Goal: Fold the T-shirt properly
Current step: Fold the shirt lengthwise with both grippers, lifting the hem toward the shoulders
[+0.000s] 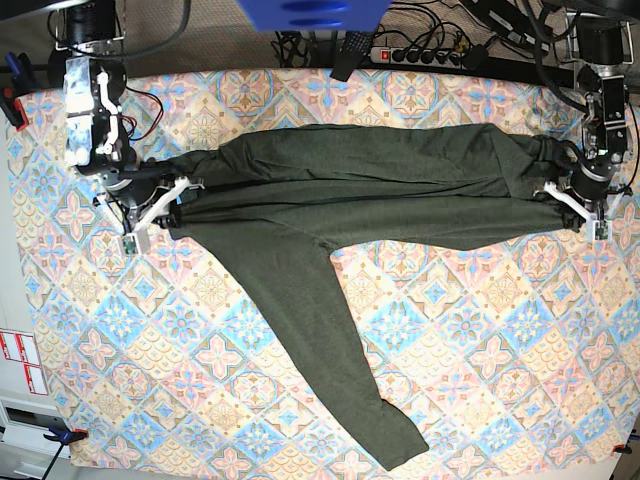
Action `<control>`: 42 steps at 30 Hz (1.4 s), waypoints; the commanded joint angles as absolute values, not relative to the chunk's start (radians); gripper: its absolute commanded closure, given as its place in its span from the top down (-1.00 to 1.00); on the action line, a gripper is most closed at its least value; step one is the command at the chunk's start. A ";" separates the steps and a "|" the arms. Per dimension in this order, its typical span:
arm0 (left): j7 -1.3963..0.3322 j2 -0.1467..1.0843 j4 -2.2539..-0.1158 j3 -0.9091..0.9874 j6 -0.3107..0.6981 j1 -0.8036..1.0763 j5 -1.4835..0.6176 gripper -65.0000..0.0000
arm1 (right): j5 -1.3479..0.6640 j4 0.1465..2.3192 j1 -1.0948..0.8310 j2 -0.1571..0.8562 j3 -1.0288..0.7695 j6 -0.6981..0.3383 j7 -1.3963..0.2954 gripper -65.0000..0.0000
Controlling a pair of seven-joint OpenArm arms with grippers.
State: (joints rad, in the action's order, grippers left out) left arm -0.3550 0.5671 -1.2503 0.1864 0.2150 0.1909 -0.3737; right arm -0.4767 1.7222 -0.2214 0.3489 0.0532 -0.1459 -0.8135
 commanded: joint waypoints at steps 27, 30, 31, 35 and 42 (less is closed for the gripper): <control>-0.328 0.619 -1.164 0.194 0.213 0.145 -0.380 -1.00 | -0.479 1.741 -0.300 0.361 -0.022 -0.148 -0.794 -0.99; -0.328 0.618 -1.164 0.194 0.213 0.145 -0.380 -1.00 | -0.479 1.741 -0.300 0.361 -0.022 -0.148 -0.796 -0.99; -0.328 0.616 -1.164 0.194 0.213 0.145 -0.380 -1.00 | -0.479 1.741 -0.300 0.361 -0.021 -0.148 -0.796 -0.99; -0.329 0.613 -1.161 0.185 0.213 0.147 -0.377 -1.00 | -0.479 1.741 -0.300 0.360 -0.015 -0.148 -0.796 -0.99; -0.337 0.581 -1.159 0.148 0.213 0.150 -0.306 -0.99 | -0.481 1.732 -0.297 0.357 -0.013 -0.148 -0.797 -0.99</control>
